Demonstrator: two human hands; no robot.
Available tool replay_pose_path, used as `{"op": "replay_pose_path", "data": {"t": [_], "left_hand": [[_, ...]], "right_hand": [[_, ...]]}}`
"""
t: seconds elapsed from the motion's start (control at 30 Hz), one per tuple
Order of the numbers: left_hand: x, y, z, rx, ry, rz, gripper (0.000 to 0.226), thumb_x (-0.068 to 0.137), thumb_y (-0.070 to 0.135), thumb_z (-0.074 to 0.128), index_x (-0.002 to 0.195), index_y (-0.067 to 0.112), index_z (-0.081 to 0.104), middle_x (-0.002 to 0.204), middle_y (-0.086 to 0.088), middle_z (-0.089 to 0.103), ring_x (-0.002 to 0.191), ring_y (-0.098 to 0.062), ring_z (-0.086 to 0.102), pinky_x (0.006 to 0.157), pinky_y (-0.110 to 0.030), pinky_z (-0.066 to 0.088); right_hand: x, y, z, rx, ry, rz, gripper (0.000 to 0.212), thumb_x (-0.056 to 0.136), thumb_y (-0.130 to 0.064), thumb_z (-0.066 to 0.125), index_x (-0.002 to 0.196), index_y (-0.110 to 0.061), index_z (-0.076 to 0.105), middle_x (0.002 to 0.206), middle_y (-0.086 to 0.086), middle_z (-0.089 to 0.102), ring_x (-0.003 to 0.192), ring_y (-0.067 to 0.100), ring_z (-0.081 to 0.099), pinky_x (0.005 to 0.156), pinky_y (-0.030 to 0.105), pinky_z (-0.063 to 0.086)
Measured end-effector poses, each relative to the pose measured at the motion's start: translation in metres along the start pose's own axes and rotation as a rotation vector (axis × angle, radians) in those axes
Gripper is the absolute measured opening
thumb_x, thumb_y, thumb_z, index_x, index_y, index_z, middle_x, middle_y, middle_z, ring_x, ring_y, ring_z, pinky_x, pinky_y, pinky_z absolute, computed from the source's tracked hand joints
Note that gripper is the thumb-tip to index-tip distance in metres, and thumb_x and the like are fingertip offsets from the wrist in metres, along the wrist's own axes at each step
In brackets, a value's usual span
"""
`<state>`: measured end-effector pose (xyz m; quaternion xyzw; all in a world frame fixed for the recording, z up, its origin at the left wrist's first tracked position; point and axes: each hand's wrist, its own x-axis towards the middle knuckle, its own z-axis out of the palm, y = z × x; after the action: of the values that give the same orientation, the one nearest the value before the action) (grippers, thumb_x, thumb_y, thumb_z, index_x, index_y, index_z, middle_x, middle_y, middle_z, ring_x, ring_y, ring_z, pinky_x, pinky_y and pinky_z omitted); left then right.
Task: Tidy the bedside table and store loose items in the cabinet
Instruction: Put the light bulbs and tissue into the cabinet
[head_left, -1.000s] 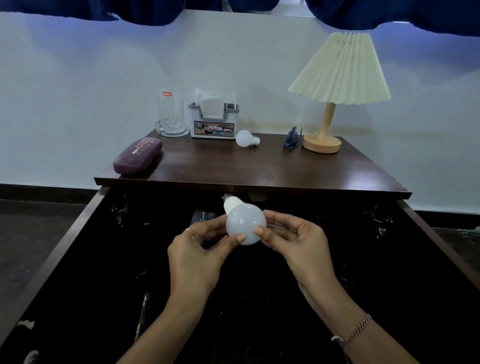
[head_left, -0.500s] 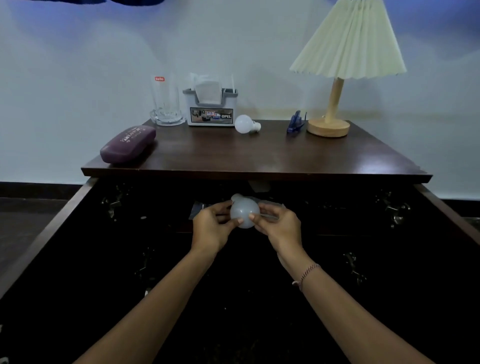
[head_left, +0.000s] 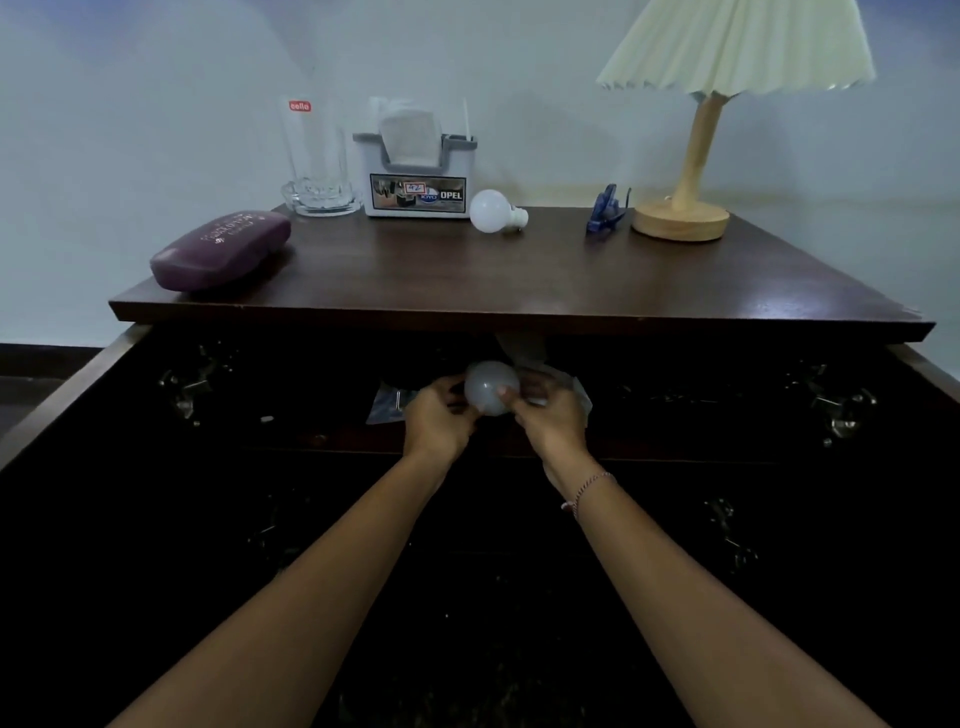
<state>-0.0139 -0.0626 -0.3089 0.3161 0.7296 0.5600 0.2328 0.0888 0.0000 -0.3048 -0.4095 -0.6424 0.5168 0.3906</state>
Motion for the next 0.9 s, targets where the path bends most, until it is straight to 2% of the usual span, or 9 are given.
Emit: {"op": "replay_pose_path", "data": {"t": [0.13,0.2,0.27,0.33,0.5,0.63,0.7,0.8,0.9], "left_hand": [[0.012,0.000,0.004,0.188,0.056,0.057,0.036,0.083,0.001,0.063,0.119,-0.002,0.058,0.117,-0.019,0.065,0.111,-0.029,0.061,0.096,-0.032,0.047],[0.000,0.003,0.001,0.294,0.088,0.124,0.032,0.084,0.002,0.061,0.116,0.000,0.060,0.115,-0.018,0.066,0.110,-0.029,0.061,0.093,-0.031,0.047],[-0.025,0.005,-0.005,0.394,0.163,0.230,0.031,0.084,0.008,0.059,0.115,0.007,0.063,0.111,-0.013,0.069,0.105,-0.027,0.064,0.090,-0.031,0.051],[-0.057,0.011,-0.015,0.428,0.264,0.325,0.027,0.085,0.018,0.058,0.111,0.018,0.067,0.101,-0.004,0.072,0.094,-0.020,0.068,0.081,-0.027,0.053],[-0.112,0.051,-0.041,0.241,0.300,0.631,0.015,0.086,0.023,0.055,0.081,0.020,0.069,0.070,0.011,0.067,0.065,-0.004,0.064,0.061,-0.025,0.053],[-0.125,0.104,-0.053,0.131,0.420,0.794,0.020,0.083,0.028,0.049,0.073,0.017,0.063,0.060,0.007,0.063,0.053,-0.013,0.059,0.055,-0.033,0.050],[-0.123,0.131,-0.055,0.170,0.500,0.896,0.022,0.084,0.027,0.049,0.075,0.013,0.063,0.064,0.002,0.066,0.058,-0.019,0.061,0.058,-0.036,0.050],[-0.102,0.168,-0.051,0.185,0.470,0.886,0.023,0.083,0.026,0.047,0.083,0.015,0.068,0.079,0.001,0.071,0.074,-0.018,0.066,0.071,-0.035,0.052],[-0.059,0.189,-0.039,0.146,0.278,0.513,0.026,0.085,0.023,0.050,0.100,0.015,0.069,0.102,-0.002,0.072,0.090,-0.014,0.062,0.080,-0.024,0.045]], "right_hand": [[0.018,-0.002,0.012,-0.130,-0.031,-0.017,0.040,0.084,-0.022,0.066,0.118,-0.001,0.059,0.121,0.016,0.063,0.113,0.029,0.058,0.092,0.029,0.045],[0.014,-0.001,0.014,-0.187,-0.050,-0.079,0.036,0.084,-0.019,0.066,0.114,0.000,0.060,0.115,0.016,0.065,0.109,0.028,0.060,0.083,0.025,0.046],[-0.004,-0.001,0.010,-0.234,-0.047,-0.168,0.034,0.085,-0.017,0.064,0.115,-0.002,0.059,0.111,0.009,0.062,0.104,0.017,0.058,0.078,0.017,0.040],[-0.029,-0.004,0.004,-0.268,0.018,-0.272,0.032,0.088,-0.019,0.062,0.117,-0.008,0.059,0.113,0.002,0.058,0.101,0.007,0.055,0.082,0.014,0.040],[-0.097,-0.040,-0.017,-0.147,0.064,-0.604,0.016,0.092,-0.014,0.055,0.103,-0.015,0.066,0.101,-0.006,0.066,0.094,-0.001,0.062,0.081,0.013,0.051],[-0.118,-0.102,-0.034,-0.009,0.111,-0.831,0.015,0.091,-0.010,0.055,0.100,-0.011,0.068,0.092,-0.003,0.071,0.085,0.002,0.068,0.073,0.017,0.054],[-0.112,-0.135,-0.041,0.038,0.155,-0.892,0.015,0.092,-0.010,0.054,0.098,-0.012,0.068,0.085,-0.002,0.071,0.079,0.004,0.069,0.071,0.018,0.055],[-0.071,-0.170,-0.046,0.093,0.143,-0.761,0.018,0.091,-0.012,0.051,0.097,-0.016,0.067,0.086,0.001,0.071,0.083,0.008,0.069,0.079,0.027,0.056],[0.006,-0.178,-0.040,0.008,0.072,-0.418,0.028,0.088,-0.010,0.048,0.110,-0.010,0.066,0.103,0.008,0.069,0.099,0.019,0.065,0.094,0.038,0.051]]}}
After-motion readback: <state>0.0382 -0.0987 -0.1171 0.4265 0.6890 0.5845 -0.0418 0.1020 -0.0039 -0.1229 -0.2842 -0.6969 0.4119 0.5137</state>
